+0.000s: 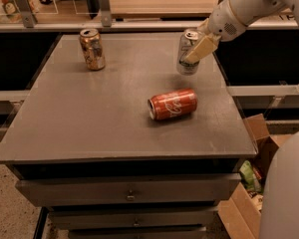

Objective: Pick 7up can

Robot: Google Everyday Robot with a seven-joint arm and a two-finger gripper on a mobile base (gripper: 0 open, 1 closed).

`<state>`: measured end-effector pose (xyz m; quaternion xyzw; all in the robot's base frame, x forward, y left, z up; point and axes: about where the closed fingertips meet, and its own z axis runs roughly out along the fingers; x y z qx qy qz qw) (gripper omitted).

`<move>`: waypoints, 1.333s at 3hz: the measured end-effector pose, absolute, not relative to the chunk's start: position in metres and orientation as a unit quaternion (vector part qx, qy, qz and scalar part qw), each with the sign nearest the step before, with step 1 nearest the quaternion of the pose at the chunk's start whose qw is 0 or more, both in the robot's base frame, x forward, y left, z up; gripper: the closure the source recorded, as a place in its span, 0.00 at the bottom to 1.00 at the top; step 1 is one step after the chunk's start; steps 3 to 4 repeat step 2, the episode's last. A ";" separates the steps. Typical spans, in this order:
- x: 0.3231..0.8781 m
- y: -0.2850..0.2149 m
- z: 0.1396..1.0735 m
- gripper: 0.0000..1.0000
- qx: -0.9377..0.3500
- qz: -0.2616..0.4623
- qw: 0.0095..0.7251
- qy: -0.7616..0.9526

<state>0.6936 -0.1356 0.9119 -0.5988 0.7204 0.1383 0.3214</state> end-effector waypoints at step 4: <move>0.680 -0.136 0.979 1.00 -0.618 0.124 0.345 0.696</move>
Offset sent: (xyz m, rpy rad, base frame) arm -0.0203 -0.0097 0.1089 0.0038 -0.0947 0.0604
